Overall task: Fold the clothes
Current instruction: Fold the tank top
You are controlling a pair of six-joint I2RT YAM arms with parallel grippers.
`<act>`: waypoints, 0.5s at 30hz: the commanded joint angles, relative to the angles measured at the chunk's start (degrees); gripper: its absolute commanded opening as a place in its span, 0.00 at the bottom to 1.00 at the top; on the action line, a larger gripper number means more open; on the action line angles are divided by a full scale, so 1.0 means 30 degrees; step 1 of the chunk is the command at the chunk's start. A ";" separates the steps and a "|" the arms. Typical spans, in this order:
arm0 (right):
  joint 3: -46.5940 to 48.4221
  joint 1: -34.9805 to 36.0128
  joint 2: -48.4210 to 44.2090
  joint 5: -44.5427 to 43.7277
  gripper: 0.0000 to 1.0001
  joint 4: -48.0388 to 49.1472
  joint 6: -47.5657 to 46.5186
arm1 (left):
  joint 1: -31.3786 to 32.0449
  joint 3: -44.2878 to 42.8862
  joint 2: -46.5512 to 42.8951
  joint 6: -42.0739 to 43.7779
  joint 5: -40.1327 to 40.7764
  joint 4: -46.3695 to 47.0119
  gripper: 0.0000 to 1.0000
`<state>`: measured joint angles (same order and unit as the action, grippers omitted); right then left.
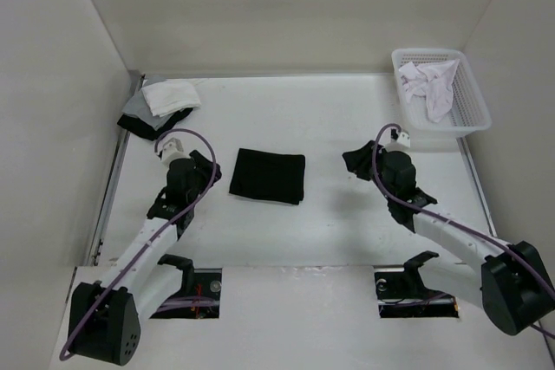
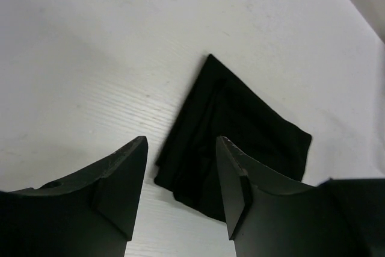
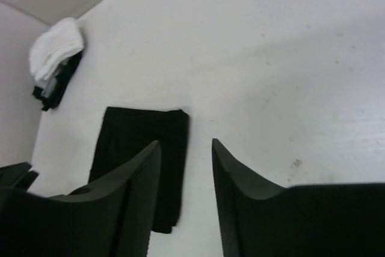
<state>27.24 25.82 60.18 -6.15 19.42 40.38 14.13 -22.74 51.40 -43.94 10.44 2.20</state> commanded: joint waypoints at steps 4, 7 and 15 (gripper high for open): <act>-0.0732 -0.0273 0.0621 -0.1348 0.51 0.2725 0.0426 | -0.1327 0.0169 -0.0316 0.0087 0.0243 -0.1904 0.47; -0.0645 -0.0303 0.1090 -0.1230 0.52 0.2755 0.0427 | -0.1210 0.0109 -0.0490 0.0234 0.0213 -0.1817 0.46; -0.0205 -0.0215 0.2263 -0.1055 0.53 0.2667 0.0251 | -0.0742 -0.0037 -0.0317 0.0937 0.0300 -0.1437 0.46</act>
<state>24.49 25.19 66.50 -8.62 24.01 40.99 11.33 -22.48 50.98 -42.94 11.03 -3.66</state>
